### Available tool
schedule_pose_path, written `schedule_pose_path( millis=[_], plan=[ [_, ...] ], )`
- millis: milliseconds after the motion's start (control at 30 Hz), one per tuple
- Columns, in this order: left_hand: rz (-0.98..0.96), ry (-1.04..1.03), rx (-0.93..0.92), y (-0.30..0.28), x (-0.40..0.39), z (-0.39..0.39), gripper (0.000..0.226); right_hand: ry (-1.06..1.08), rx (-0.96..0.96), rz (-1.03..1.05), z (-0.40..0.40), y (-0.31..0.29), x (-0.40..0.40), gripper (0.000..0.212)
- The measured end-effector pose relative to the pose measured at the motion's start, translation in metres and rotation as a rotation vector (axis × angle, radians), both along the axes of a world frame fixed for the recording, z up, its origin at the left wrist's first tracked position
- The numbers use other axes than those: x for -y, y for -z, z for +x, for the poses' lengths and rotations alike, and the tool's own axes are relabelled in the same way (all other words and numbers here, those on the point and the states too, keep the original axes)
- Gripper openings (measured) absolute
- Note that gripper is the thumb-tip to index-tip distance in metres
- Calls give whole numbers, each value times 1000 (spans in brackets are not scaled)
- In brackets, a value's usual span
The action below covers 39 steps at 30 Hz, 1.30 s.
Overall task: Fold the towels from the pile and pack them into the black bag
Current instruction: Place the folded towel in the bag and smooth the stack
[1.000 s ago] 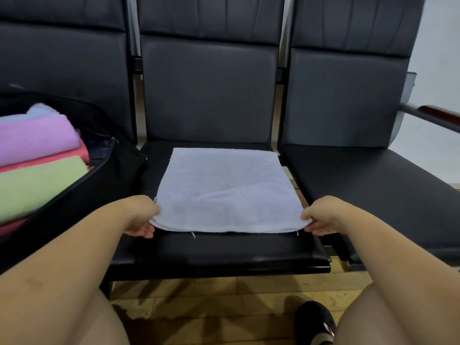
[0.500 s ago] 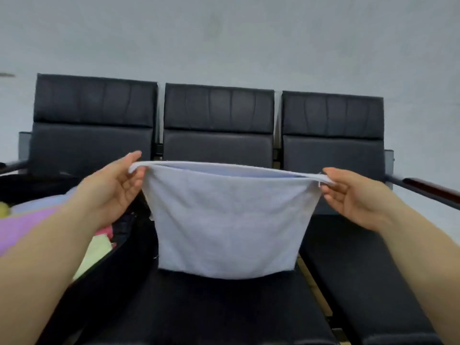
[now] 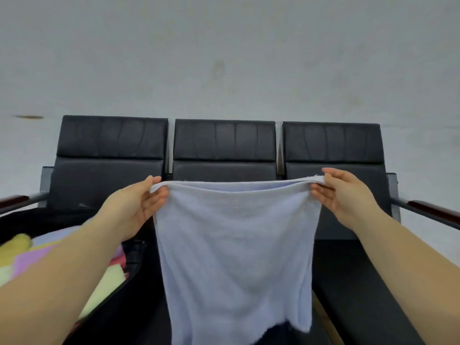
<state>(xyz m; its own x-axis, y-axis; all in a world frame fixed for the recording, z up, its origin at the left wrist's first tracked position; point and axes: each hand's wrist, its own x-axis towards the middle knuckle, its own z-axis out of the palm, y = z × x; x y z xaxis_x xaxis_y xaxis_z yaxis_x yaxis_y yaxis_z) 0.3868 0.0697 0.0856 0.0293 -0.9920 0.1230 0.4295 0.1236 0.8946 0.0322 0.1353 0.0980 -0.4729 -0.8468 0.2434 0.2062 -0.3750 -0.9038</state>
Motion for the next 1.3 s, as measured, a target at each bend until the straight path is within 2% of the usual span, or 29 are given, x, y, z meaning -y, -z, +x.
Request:
schedule_pose_path(
  millis=[233, 333, 500, 633, 733, 833, 900, 1000, 1133, 1300],
  plan=[
    [24, 102, 61, 0, -16, 10, 20, -37, -51, 66, -7, 4, -19, 16],
    [-3, 104, 6, -5, -24, 13, 22, -76, 1, 30, -4, -1, -30, 14],
    [-74, 109, -114, -40, -37, 14, 39, -109, 134, -88, 3, -30, -51, 11],
    [-13, 70, -171, -48, -32, 10, 22, -96, 141, -70, 5, -36, -48, 10],
    [162, 11, -129, -7, -12, 2, 20, -84, 118, 119, 5, -8, -24, 12],
    [370, 0, -42, 65, 7, -3, 20, -73, 133, 354, 0, 54, 3, 13],
    [431, 13, 8, 105, 17, -3, 18, -61, 139, 461, -3, 98, 17, 18],
    [449, 31, 44, 142, 36, -2, 16, -32, 124, 534, -8, 141, 35, 26],
    [408, 35, 41, 167, 63, -6, 17, -26, 77, 528, -12, 164, 62, 34],
    [345, 31, 66, 174, 96, -16, 15, -15, 26, 474, -18, 175, 93, 26]
  ],
)
